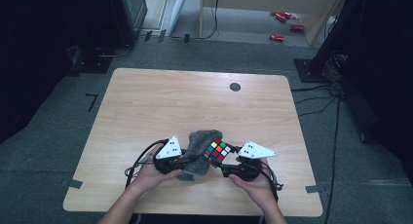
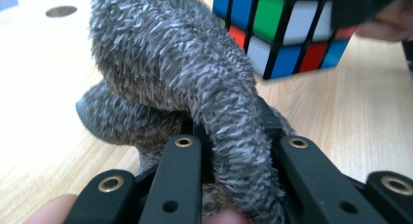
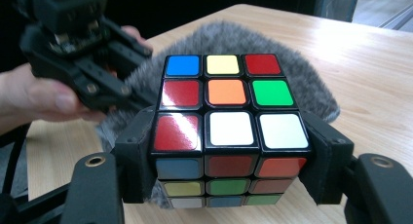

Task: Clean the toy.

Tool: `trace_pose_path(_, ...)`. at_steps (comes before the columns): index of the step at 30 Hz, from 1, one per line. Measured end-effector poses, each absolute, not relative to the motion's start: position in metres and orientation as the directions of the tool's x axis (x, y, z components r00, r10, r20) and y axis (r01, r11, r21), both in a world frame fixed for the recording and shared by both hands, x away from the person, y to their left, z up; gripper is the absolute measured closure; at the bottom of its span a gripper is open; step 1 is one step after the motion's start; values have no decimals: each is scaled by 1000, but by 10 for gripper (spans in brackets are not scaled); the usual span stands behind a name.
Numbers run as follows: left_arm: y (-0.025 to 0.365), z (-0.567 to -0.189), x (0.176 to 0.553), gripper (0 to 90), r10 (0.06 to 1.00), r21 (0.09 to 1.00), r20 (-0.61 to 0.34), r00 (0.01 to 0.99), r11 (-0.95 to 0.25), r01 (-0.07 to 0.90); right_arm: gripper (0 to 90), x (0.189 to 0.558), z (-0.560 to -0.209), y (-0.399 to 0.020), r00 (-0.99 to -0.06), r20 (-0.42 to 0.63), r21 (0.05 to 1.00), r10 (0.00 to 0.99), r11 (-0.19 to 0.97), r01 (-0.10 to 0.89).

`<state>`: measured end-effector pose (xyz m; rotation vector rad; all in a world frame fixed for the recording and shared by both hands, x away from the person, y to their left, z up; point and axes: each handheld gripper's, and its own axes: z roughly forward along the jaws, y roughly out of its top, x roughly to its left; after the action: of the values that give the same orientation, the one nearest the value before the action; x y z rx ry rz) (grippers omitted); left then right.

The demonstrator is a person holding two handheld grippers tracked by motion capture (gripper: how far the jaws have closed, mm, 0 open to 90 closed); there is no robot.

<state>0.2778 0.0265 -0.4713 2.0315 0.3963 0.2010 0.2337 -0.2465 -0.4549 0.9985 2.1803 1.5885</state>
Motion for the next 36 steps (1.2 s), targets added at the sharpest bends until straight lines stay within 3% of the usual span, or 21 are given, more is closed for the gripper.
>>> trace_pose_path(6, 33, -468, 279, 790, 350, 902, -50, 935, -387, 193, 342, 234, -458, -244, -742, 183, 909, 645, 176, 377)
trace_pose_path(14, 26, -475, 275, 789, 315, 880, -28, 949, -442, 173, 342, 233, -454, -245, -744, 169, 914, 647, 179, 363)
trace_pose_path(23, 34, -469, 278, 783, 326, 903, -62, 943, -384, 192, 342, 234, -455, -245, -753, 182, 916, 632, 168, 363)
trace_pose_path(29, 26, -478, 276, 777, 310, 874, -42, 950, -449, 185, 342, 231, -451, -242, -762, 170, 920, 625, 176, 350)
trace_pose_path(36, 28, -475, 277, 771, 314, 881, -58, 948, -431, 196, 342, 232, -452, -243, -762, 176, 920, 624, 172, 353)
